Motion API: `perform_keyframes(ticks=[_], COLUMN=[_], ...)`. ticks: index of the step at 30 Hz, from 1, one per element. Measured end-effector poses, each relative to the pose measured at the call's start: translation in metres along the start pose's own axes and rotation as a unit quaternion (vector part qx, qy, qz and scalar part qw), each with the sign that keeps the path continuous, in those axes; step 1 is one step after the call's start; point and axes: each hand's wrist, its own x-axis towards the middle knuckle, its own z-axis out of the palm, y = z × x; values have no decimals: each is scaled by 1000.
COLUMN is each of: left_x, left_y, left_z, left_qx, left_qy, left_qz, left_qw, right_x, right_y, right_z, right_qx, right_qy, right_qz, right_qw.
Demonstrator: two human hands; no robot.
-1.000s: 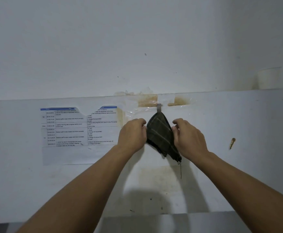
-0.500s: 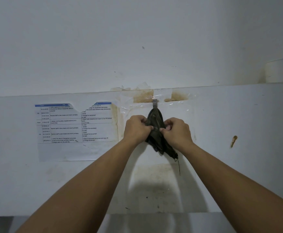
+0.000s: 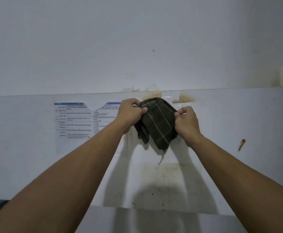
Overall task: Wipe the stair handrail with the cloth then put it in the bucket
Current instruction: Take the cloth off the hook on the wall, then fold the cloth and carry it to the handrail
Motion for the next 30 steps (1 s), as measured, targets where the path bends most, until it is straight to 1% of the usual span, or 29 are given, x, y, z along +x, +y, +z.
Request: perform_keyframes(ticks=[4, 7, 10, 15, 18, 21, 25, 28, 30], left_x=[-6, -15, -29, -65, -94, -124, -171, -216, -250], left_y=[-1, -13, -30, -59, -76, -92, -107, -114, -113], left_z=[-34, -64, -96, -166, -217, -272, -355, -420, -459], left_qx=[13, 39, 65, 95, 120, 147, 170, 166, 152], left_qy=[22, 23, 22, 57, 76, 118, 177, 249, 291], left_qz=[3, -8, -28, -67, -99, -119, -170, -187, -191], left_qw=[1000, 999, 997, 992, 985, 975, 954, 936, 925], right_x=[-2, -9, -19, -52, -76, -107, -160, -207, -242], right_y=[-16, -25, -30, -44, -53, -64, -89, -111, -129], right_z=[4, 12, 28, 78, 115, 160, 232, 289, 326], right_qx=[-34, -47, -47, -18, -10, 9, 25, 55, 88], right_qy=[-13, -61, -151, -325, -387, -428, -472, -491, -512], right_qz=[-58, -102, -118, -79, -84, -94, -121, -155, -171], right_qw=[998, 992, 980, 942, 918, 899, 873, 856, 837])
